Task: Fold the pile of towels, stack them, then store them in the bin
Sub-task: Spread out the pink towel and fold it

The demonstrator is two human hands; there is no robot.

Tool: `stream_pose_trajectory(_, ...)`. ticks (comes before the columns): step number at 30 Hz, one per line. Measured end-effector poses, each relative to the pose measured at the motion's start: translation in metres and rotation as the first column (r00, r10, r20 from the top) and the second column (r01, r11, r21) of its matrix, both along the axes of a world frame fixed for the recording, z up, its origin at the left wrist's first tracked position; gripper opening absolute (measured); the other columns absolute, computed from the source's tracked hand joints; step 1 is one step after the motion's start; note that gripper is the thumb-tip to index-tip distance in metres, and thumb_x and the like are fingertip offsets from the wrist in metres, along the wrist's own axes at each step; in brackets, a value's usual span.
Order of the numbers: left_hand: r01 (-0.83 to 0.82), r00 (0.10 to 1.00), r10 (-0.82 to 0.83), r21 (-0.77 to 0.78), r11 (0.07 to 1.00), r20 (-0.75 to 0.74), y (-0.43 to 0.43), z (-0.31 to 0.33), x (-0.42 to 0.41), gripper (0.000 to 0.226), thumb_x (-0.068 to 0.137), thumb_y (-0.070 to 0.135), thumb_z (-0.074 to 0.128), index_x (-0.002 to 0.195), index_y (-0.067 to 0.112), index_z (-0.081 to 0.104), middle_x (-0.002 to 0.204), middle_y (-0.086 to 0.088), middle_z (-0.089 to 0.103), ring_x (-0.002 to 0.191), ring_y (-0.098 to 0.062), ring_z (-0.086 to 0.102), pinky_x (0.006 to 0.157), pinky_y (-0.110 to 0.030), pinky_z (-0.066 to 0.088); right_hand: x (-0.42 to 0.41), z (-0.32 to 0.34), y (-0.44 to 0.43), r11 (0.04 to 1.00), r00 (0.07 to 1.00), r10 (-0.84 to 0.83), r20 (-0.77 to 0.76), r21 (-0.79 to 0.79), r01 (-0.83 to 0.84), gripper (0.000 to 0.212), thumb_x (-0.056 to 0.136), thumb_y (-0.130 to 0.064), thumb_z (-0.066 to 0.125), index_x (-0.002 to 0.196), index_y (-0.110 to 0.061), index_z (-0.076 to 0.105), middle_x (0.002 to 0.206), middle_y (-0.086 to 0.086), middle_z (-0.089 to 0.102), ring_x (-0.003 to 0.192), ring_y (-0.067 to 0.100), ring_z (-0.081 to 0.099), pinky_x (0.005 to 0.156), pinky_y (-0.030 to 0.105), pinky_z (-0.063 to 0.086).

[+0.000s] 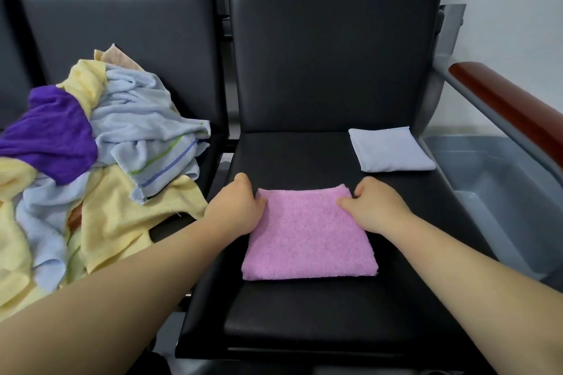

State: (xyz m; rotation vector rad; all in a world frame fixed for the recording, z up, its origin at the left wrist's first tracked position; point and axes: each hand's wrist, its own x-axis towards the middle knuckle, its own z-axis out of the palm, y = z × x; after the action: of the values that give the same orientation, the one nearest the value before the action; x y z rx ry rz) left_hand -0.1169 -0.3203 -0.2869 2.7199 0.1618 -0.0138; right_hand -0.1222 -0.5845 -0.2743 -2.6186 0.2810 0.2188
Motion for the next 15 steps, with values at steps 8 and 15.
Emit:
stream_pose_trajectory(8,-0.018,0.948,-0.033,-0.158,0.987,-0.316,-0.015,0.018,-0.012,0.013,0.093,0.028,0.058,0.086,0.017,0.059,0.092,-0.002,0.066,0.085,-0.019,0.064,0.069,-0.032,0.052,-0.028,0.023,0.006,0.995,0.937,0.094,-0.335,0.050,-0.082,0.028,0.089,-0.041,0.066,0.088,-0.013,0.065,0.086,0.001,0.063,0.071,0.017,0.058,0.064,0.029,0.044)
stream_pose_trajectory(15,-0.029,0.999,0.016,-0.498,0.867,-0.030,-0.036,0.037,-0.006,0.010,0.100,0.023,0.050,0.095,0.014,0.048,0.089,-0.002,0.058,0.075,-0.016,0.052,0.059,-0.030,0.040,-0.022,0.031,-0.007,0.927,0.996,-0.026,-0.089,0.372,0.057,0.023,0.102,-0.035,0.053,0.115,-0.015,0.054,0.112,0.001,0.061,0.096,0.017,0.060,0.076,0.034,0.049)
